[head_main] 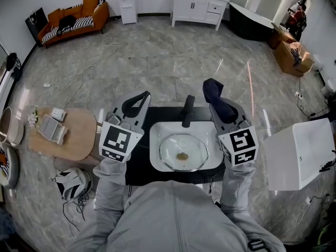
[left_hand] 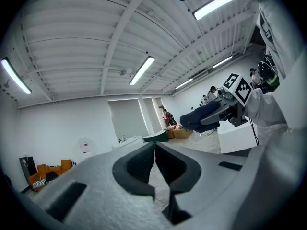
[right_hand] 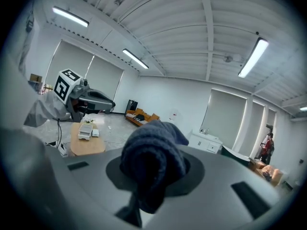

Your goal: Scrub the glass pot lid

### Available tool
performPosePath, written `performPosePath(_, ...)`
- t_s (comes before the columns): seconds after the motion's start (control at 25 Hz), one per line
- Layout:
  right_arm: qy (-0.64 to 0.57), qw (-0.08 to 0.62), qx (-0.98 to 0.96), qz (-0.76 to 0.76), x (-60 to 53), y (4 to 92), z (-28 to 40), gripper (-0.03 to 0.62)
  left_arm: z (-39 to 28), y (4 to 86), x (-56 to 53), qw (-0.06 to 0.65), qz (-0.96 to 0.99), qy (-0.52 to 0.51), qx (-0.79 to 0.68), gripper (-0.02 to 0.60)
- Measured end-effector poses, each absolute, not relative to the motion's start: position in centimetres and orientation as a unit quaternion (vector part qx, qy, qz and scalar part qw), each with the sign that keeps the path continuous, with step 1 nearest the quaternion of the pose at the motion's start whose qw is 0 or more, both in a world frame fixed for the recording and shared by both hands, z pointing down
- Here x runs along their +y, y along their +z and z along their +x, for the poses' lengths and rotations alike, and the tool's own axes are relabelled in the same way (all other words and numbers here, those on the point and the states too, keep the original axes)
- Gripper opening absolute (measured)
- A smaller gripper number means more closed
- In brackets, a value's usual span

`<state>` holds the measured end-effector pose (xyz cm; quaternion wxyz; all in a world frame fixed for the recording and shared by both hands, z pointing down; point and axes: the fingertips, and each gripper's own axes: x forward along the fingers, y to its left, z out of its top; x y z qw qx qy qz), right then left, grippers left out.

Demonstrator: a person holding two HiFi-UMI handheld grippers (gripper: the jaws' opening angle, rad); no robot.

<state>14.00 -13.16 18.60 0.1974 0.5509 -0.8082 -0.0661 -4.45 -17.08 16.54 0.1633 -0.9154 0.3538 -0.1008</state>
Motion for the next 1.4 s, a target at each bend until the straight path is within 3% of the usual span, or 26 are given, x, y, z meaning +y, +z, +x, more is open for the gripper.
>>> performPosePath(1.4, -0.021, 0.184, -0.825, 0.534, -12.2, 20.2, 13.7, 0.084, -3.3, 18.5, -16.4, 0.138, -0.926, -0.110, 0.333, 0.028)
